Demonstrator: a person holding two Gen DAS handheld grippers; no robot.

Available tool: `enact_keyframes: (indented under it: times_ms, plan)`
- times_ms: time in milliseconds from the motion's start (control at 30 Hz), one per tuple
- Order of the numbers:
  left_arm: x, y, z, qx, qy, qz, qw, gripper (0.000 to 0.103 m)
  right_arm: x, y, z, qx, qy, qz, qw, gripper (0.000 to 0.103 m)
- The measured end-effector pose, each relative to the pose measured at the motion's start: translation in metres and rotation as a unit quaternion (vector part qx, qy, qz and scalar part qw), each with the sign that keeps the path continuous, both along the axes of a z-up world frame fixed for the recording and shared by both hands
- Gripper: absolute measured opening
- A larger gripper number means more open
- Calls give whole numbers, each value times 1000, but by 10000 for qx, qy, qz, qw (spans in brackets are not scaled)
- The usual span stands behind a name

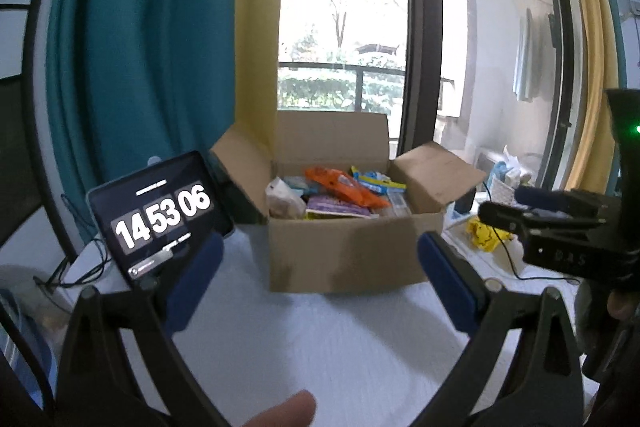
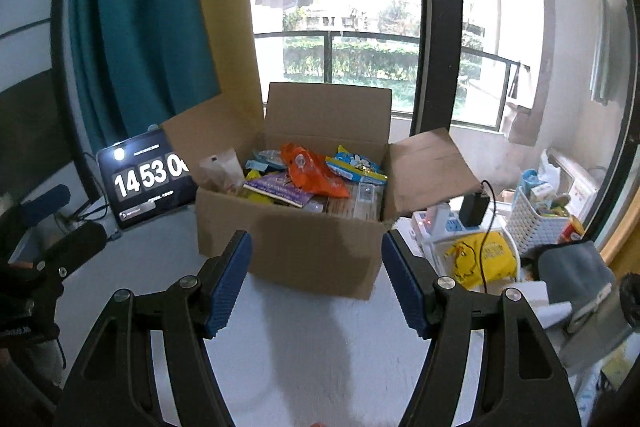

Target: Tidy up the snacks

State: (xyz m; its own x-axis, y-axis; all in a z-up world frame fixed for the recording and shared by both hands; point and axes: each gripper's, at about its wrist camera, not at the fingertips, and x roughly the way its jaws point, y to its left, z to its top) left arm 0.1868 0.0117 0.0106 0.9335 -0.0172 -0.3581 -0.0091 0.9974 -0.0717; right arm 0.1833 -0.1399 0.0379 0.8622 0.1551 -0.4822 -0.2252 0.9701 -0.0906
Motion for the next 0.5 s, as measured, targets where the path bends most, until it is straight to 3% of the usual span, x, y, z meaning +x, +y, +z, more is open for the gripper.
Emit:
enact_keyframes:
  times_ms: [367,500]
  plan:
    - [-49,-5,25,112,-376,-118,9992,99,-79,-8,28,-34,-598,-47,9982,71]
    - [-64,-10,37,163,-565,-177,9981,99,-101,-15,42,43,-852,-76,9963,79]
